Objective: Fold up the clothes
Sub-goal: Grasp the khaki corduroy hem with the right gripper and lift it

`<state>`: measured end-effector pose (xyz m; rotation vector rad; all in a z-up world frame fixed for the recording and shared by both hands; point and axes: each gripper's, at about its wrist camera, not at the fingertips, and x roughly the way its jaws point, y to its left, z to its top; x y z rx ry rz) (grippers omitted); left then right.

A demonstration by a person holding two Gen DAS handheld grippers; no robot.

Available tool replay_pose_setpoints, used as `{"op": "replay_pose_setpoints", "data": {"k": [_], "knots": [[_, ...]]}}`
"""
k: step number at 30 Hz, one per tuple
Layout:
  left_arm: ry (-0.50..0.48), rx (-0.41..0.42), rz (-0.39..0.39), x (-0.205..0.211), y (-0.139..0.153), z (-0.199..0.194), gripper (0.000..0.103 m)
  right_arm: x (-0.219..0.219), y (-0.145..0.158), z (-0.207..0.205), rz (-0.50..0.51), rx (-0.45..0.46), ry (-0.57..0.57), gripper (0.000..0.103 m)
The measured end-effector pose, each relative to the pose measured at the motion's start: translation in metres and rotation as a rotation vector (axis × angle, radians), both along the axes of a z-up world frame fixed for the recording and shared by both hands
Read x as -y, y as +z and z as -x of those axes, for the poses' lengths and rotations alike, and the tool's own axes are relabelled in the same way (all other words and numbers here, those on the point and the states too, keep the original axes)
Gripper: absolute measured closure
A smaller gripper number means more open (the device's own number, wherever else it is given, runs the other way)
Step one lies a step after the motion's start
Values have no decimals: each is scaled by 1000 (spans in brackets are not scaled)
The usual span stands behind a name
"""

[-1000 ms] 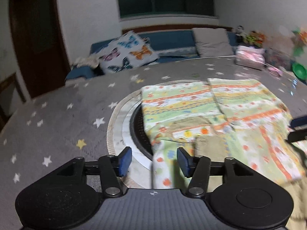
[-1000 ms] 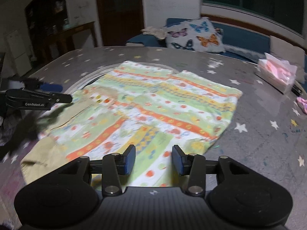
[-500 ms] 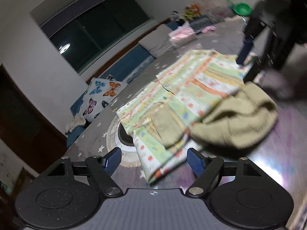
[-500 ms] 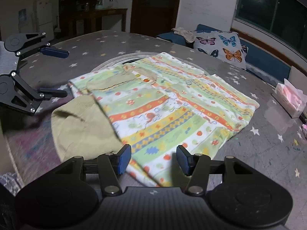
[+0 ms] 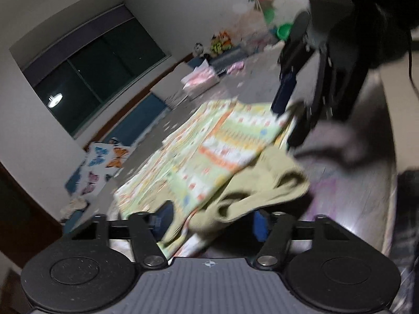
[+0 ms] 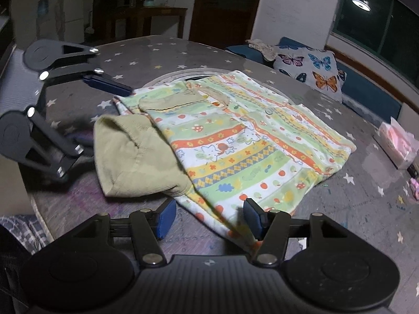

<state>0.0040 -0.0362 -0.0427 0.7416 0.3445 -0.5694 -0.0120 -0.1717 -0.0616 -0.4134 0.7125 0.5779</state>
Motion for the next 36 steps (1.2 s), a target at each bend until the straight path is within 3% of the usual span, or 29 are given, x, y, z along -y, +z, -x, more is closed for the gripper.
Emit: {"op": "replay_pose_setpoints", "data": {"k": [2,5,10,12,14,15,16,18,20,21,31,33,35,36], "knots": [[3,-31,45,2,6,-9,74,-2,0,2,8,8,16,44],[45,-77,125,2,17,-26,87,-6,0,3,13,22,41,44],[97,-128,243,-3,33,-52,89,-16,-4,-3,2,49,64,44],[112,-133,259,-3,34,-58,89,-20,-5,-11,-33,37,62,51],[126,-145,267,-6,33,-58,86,-22,-6,-19,-74,6,50,66],[133,-150,269,-9,32,-56,85,-21,-5,-23,-89,-5,33,79],[139,-151,267,-13,32,-54,85,-21,-5,-27,-103,-16,16,84],[151,-143,260,-20,31,-48,82,-15,1,-34,-155,-41,-15,88],[164,-131,245,-28,30,-39,53,-10,7,-39,-202,-56,-41,90],[167,-120,228,-31,28,-35,49,-8,10,-40,-218,-58,-49,91],[215,-14,46,-43,-1,-31,47,-5,27,-44,-271,-24,-82,94],[219,-5,23,-43,-6,-37,57,-5,27,-43,-268,-18,-91,94],[222,-13,22,-45,-8,-40,84,-5,27,-40,-269,-12,-99,95],[224,-24,28,-46,-8,-40,88,-5,27,-39,-269,-9,-99,95]]}}
